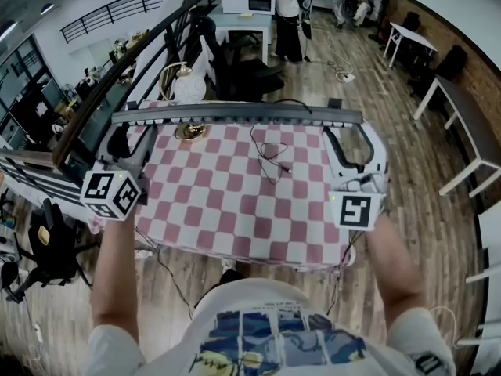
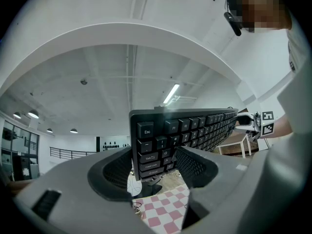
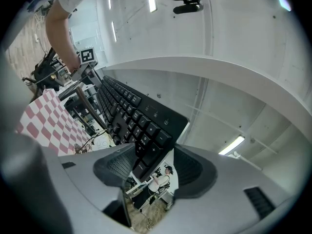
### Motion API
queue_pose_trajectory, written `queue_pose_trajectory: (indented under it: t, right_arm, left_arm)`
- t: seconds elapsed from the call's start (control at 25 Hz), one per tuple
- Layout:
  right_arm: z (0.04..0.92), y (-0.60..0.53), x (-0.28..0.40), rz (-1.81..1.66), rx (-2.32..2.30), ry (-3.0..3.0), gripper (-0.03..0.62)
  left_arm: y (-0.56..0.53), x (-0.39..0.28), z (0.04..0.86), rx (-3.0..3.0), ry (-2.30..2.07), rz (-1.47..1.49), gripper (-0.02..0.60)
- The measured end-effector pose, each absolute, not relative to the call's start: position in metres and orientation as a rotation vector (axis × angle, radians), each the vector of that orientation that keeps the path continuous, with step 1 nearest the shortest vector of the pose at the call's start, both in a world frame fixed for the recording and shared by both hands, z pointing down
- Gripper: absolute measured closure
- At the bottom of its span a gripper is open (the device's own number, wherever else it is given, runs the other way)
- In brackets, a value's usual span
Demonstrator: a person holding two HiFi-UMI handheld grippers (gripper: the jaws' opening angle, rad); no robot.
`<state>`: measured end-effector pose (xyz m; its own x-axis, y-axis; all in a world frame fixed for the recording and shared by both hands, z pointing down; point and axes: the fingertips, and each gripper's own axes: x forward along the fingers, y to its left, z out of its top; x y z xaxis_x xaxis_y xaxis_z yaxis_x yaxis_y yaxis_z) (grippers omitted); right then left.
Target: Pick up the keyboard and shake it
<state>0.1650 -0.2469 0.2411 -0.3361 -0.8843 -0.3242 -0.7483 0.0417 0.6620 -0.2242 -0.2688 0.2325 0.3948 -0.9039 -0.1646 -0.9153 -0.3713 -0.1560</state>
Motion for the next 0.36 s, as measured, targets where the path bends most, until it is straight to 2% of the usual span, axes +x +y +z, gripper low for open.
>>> queue_pose_trajectory:
  t: [0.36]
  right_arm:
    - [0.2372,-0.2447,0.1702,-1.165,1.702,-2.128,0.349]
  left_arm:
    - [-0.266,-0.2197,0.2338,-2.444,1.622,0.076,0.305]
